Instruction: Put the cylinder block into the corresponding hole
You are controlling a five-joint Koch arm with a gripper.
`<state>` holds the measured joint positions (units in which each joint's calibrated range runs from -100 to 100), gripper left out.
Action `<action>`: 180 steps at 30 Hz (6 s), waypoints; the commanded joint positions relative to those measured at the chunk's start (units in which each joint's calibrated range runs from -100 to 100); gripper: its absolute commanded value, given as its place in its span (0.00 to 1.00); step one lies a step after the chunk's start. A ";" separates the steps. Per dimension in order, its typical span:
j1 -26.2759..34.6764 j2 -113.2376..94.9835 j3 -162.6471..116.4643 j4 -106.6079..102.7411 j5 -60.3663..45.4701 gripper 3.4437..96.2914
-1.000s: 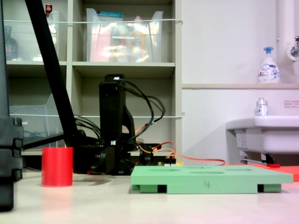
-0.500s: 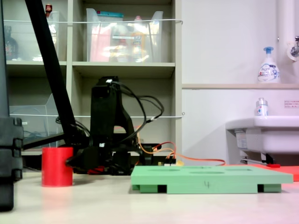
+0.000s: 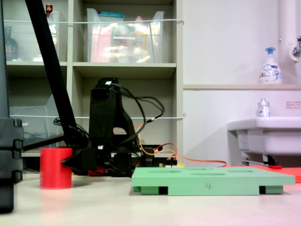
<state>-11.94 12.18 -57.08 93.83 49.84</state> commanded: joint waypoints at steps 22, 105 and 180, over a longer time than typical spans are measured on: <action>10.06 -78.52 -2.64 -33.31 0.83 0.38; 27.40 -17.06 20.69 2.99 6.11 0.89; 13.92 -112.18 -42.92 -92.24 -53.04 0.49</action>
<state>2.17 -99.45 -98.92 7.59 -3.00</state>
